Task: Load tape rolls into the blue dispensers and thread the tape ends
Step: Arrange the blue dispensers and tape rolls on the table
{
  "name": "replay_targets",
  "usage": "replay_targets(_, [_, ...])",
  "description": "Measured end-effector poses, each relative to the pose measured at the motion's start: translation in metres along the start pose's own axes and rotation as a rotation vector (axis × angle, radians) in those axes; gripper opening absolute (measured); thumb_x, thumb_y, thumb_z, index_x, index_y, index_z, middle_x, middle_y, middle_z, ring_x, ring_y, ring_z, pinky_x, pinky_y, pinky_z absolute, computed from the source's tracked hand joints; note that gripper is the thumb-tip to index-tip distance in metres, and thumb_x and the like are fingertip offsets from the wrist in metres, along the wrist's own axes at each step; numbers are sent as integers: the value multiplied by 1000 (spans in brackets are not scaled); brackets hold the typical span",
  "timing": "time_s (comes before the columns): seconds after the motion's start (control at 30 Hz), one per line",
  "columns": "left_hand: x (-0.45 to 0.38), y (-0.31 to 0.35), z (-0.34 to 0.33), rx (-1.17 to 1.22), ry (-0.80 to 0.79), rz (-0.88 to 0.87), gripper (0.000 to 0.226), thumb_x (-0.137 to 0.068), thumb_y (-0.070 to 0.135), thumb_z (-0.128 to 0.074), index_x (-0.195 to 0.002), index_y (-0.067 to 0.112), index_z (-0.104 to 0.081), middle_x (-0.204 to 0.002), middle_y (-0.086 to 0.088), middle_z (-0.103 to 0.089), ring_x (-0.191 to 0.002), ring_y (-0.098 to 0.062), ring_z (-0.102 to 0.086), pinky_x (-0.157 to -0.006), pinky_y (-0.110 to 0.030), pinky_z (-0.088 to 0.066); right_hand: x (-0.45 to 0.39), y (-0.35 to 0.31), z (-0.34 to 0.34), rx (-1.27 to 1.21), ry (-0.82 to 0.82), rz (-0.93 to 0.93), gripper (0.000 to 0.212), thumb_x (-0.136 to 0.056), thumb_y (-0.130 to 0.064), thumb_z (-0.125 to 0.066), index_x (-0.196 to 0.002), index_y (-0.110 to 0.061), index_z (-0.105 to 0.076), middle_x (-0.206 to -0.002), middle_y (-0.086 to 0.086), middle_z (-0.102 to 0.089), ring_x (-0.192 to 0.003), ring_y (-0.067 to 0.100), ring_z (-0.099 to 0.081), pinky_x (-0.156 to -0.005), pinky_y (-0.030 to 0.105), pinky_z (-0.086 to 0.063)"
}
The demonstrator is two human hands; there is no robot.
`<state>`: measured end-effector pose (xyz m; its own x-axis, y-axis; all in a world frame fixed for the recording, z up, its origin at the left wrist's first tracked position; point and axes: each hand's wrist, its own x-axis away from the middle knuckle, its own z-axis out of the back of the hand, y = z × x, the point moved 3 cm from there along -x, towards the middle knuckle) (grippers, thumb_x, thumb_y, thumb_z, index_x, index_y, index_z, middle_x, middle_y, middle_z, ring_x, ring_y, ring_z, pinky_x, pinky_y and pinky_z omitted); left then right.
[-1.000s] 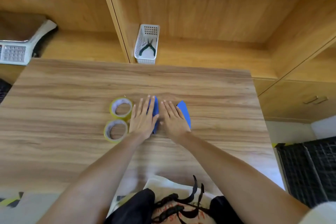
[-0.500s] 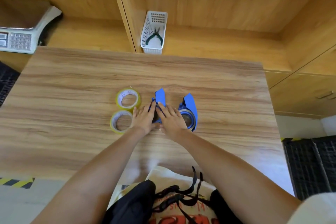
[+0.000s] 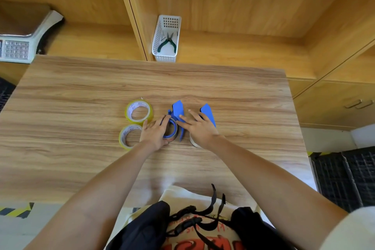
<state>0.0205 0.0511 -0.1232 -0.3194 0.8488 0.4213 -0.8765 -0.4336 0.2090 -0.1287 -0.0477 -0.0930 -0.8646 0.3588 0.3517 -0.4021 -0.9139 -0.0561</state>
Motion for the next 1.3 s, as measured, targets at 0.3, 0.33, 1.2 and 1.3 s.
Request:
replay_targets(0.3, [5, 10, 0, 128, 50, 28, 96, -80, 44, -73, -153, 24, -15, -160, 4, -19, -143, -28, -32, -120, -48, -16, 6, 2, 4, 44, -29, -43, 66, -99, -14, -38, -157, -28, -10, -166, -6, -4, -153, 28, 3, -122, 48, -5])
replay_targets(0.33, [5, 11, 0, 154, 76, 25, 95, -78, 48, -73, -152, 23, -18, -158, 3, -23, -141, -28, -35, -119, -48, -21, 6, 2, 5, 43, -35, -47, 66, -99, -14, -38, -157, -28, -10, -166, -6, -4, -153, 28, 3, -122, 47, -5])
replay_targets(1.2, [131, -58, -49, -64, 204, -30, 91, -69, 70, -61, -144, 23, -40, -144, 3, -48, -130, -20, -46, -94, -36, -40, 1, -22, 17, -261, 62, -45, 39, -91, -3, -46, -127, -17, -50, -143, 1, -44, -129, 27, -42, -100, 42, -38])
replay_targets(1.3, [133, -57, -50, -102, 210, -8, 100, -63, 83, -46, -144, 24, -43, -142, 4, -52, -126, -19, -47, -90, -37, -45, 3, -20, 15, -269, 69, -50, 41, -91, -4, -46, -129, -20, -50, -143, -1, -44, -128, 27, -42, -102, 43, -37])
